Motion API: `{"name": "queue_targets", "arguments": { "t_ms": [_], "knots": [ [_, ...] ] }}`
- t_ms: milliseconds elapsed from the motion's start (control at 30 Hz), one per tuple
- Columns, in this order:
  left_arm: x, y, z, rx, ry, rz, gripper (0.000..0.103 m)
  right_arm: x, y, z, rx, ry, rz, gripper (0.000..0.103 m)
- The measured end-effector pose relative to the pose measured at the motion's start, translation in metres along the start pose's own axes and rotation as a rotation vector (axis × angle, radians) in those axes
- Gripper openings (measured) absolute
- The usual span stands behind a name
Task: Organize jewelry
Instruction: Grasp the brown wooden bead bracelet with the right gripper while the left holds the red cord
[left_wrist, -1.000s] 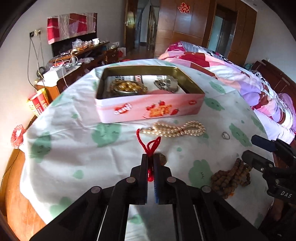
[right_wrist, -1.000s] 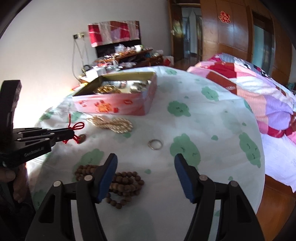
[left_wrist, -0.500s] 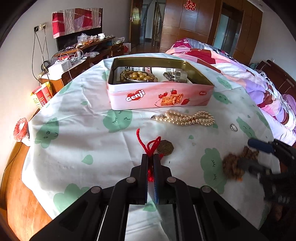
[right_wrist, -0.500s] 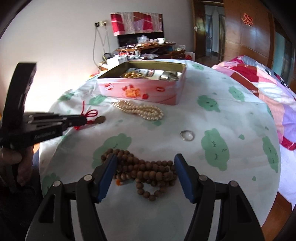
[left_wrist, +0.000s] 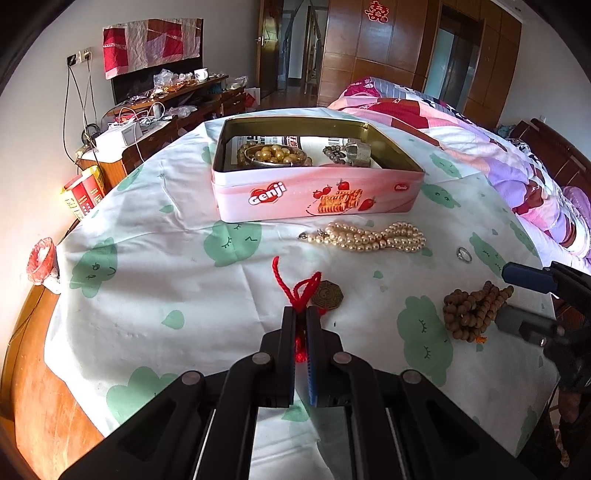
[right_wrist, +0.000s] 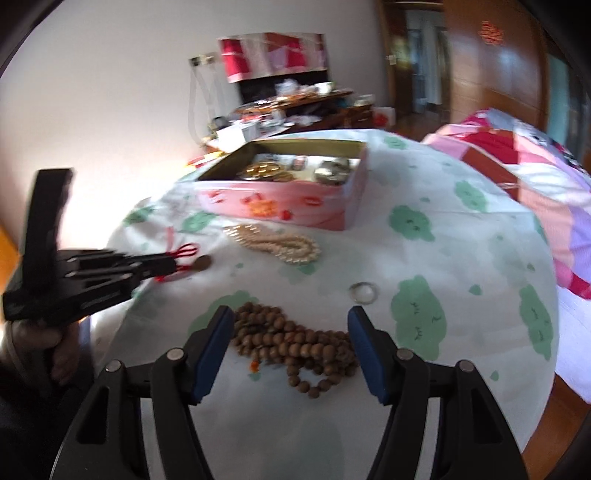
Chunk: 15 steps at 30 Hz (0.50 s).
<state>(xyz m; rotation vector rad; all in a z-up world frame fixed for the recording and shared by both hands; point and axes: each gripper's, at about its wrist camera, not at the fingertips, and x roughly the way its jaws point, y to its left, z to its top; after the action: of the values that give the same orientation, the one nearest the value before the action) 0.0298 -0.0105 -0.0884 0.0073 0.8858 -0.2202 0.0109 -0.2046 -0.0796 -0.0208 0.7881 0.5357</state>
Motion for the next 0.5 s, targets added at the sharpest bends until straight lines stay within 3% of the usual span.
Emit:
{"name": "queue_targets", "arguments": {
  "t_ms": [167,267,367,400,500],
  "knots": [
    [0.000,0.000,0.001,0.006,0.001,-0.003,0.004,0.017,0.006,-0.006,-0.078,0.078,-0.068,0.066],
    [0.002,0.000,0.001,0.003,0.005,-0.004,0.004,0.024,0.007,-0.008,-0.082,0.072,-0.101,0.065],
    [0.002,0.000,0.001,0.002,0.006,-0.006,0.004,0.025,0.009,-0.006,-0.093,0.066,-0.102,0.049],
    [0.003,0.000,0.001,0.003,0.007,-0.007,0.004,0.025,0.009,-0.006,-0.086,0.068,-0.094,0.026],
    [0.003,0.000,0.000,0.005,0.006,-0.009,0.004,0.026,0.006,-0.006,-0.061,0.067,-0.083,0.025]
  ]
}}
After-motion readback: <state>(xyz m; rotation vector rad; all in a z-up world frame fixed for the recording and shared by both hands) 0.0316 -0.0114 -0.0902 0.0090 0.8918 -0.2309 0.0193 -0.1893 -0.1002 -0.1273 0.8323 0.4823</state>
